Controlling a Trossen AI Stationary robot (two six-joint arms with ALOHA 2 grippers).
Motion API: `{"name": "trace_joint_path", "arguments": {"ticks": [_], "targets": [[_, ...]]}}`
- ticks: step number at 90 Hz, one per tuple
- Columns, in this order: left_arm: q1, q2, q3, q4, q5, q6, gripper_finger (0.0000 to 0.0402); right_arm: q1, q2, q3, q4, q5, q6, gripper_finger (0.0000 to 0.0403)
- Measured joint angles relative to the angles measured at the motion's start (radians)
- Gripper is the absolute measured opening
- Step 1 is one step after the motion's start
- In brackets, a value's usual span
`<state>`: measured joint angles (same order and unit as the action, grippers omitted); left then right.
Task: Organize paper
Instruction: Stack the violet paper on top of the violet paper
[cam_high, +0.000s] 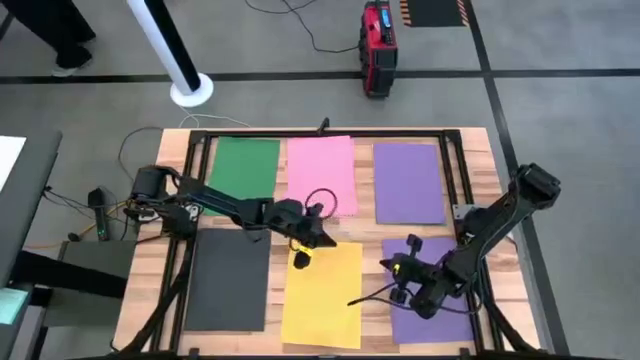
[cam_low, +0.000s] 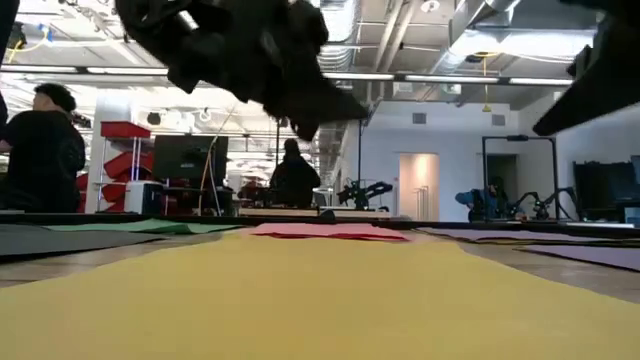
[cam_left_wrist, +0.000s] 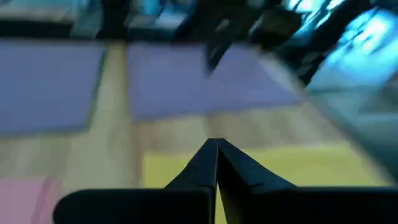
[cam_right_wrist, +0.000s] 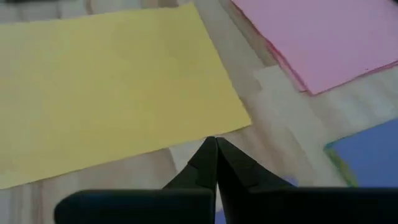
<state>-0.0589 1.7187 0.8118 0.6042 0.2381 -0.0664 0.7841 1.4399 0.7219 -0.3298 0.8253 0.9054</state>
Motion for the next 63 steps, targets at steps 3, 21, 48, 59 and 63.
{"name": "trace_joint_path", "arguments": {"ticks": [3, 21, 48, 59, 63], "targets": [[0.000, 0.001, -0.018, 0.044, 0.012, -0.006, 0.0000, -0.005, -0.018, -0.036, 0.053, 0.000, -0.018, 0.0000], [0.018, 0.001, -0.127, 0.274, 0.026, -0.051, 0.0000, -0.063, -0.169, -0.253, 0.345, -0.044, -0.120, 0.0000], [0.097, 0.000, -0.241, 0.492, 0.177, -0.123, 0.0000, -0.364, -0.276, -0.308, 0.222, -0.394, -0.261, 0.0000], [0.103, 0.000, -0.257, 0.480, 0.145, -0.120, 0.0000, -0.443, -0.275, -0.308, 0.152, -0.419, -0.360, 0.0000], [0.102, 0.000, -0.266, 0.476, 0.127, -0.117, 0.0000, -0.461, -0.275, -0.302, 0.121, -0.420, -0.399, 0.0000]]}}
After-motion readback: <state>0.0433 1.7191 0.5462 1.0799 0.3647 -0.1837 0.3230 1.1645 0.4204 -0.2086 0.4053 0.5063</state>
